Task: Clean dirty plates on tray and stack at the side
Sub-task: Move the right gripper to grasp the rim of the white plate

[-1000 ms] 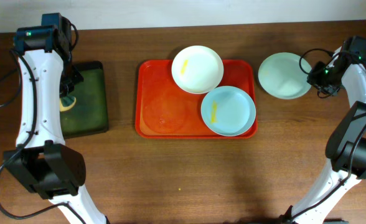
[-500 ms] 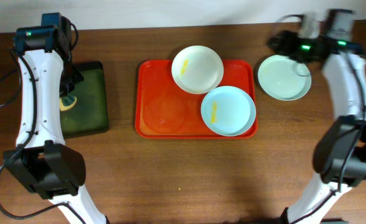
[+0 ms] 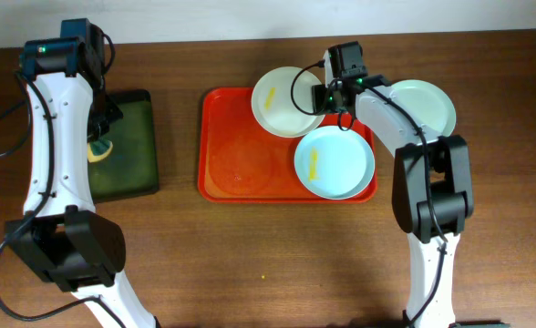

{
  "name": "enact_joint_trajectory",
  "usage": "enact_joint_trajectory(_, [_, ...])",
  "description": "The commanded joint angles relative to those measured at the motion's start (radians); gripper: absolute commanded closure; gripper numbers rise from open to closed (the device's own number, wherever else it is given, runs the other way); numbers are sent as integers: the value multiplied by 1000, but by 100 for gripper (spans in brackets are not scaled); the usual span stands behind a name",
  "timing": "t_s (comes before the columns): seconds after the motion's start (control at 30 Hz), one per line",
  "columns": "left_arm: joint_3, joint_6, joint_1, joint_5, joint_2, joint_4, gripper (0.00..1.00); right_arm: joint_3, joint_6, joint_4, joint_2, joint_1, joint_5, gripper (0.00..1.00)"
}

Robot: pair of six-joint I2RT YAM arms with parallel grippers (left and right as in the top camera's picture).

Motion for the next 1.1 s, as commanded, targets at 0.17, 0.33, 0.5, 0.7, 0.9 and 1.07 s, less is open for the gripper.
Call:
enact_joint_trajectory(0.17, [-3, -13, -1, -3, 5, 0, 100, 6, 3, 34, 25, 5, 6, 63])
enact_joint_trajectory(0.33, [-3, -13, -1, -3, 5, 0, 100, 6, 4, 45, 44, 5, -7, 64])
enact_joint_trajectory(0.5, [-3, -13, -1, -3, 5, 1, 100, 5, 31, 40, 45, 5, -9, 76])
enact_joint_trajectory(0.7, [-3, -13, -1, -3, 5, 2, 100, 6, 30, 56, 42, 23, -221, 96])
enact_joint_trajectory(0.9, [-3, -13, -1, 17, 5, 2, 100, 35, 26, -50, 41, 98, -366, 96])
enact_joint_trajectory(1.07, [-3, -13, -1, 19, 5, 2, 100, 35, 26, -113, 41, 122, -276, 85])
